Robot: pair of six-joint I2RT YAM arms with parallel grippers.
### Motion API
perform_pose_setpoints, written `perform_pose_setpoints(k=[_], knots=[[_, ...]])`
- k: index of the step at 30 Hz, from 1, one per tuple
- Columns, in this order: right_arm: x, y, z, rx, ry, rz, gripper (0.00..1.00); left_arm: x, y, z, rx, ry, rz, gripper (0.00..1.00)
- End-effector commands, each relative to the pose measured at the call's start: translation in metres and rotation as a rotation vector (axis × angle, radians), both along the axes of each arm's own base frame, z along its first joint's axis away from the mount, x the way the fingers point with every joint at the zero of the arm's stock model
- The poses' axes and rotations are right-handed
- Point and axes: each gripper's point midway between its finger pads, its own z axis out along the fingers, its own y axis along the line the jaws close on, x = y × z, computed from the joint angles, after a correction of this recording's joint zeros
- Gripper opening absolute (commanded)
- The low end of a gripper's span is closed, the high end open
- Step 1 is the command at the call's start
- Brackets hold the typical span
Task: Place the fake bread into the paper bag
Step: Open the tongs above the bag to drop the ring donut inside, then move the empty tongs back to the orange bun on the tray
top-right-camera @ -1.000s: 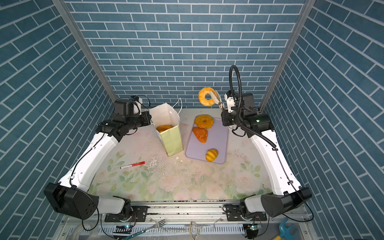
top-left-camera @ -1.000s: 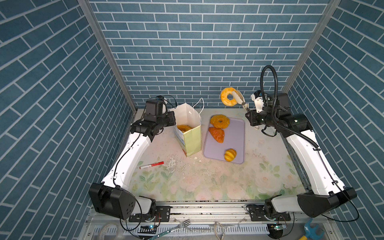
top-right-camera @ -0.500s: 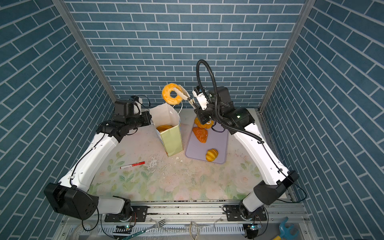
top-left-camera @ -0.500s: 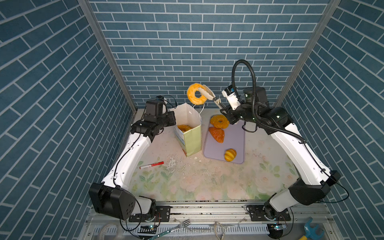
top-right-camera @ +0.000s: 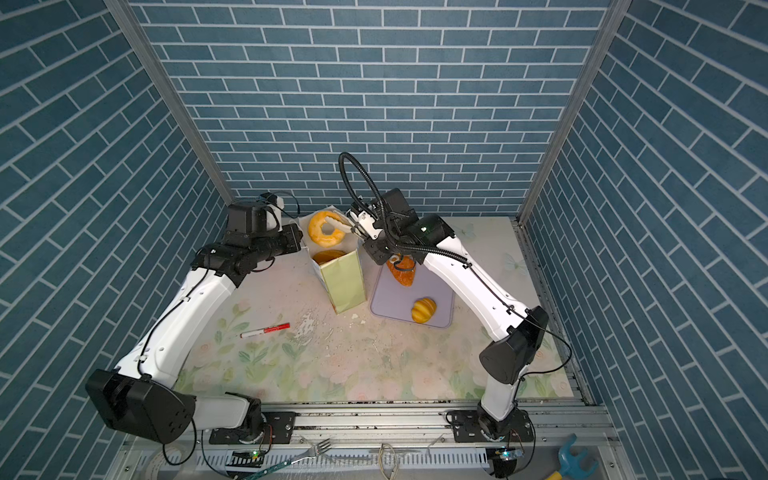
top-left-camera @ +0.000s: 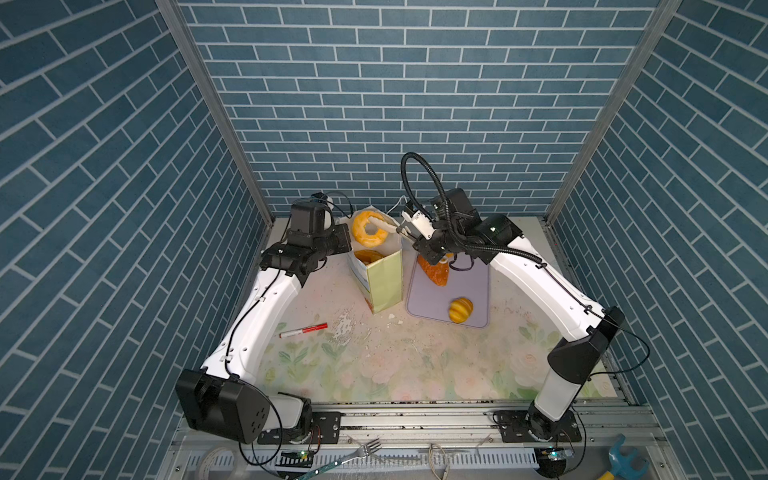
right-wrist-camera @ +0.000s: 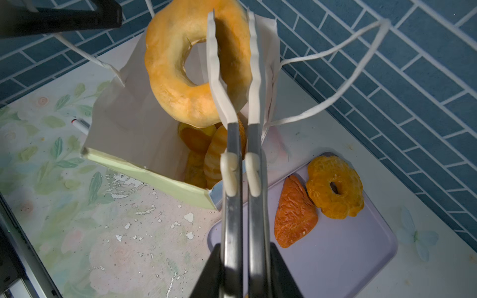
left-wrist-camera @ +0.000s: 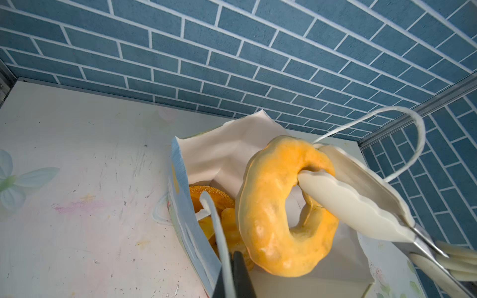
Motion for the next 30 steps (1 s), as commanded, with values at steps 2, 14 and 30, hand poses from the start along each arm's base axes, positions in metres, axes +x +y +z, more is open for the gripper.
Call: perform_pose_setpoints(k=[2,14,30], knots=[[0.011,-0.002,0.013,-0.015,-0.062,-0.038,0.25,-0.003,-0.001,0.002,-0.001,-0.010,0.000,0.00],[0.009,-0.006,0.033,0.014,-0.087,-0.051,0.45,-0.001,-0.003,0.003,0.011,-0.010,-0.018,0.00],[-0.001,-0.061,0.096,0.153,-0.187,-0.159,0.48,-0.002,-0.003,0.004,0.023,-0.012,-0.031,0.00]])
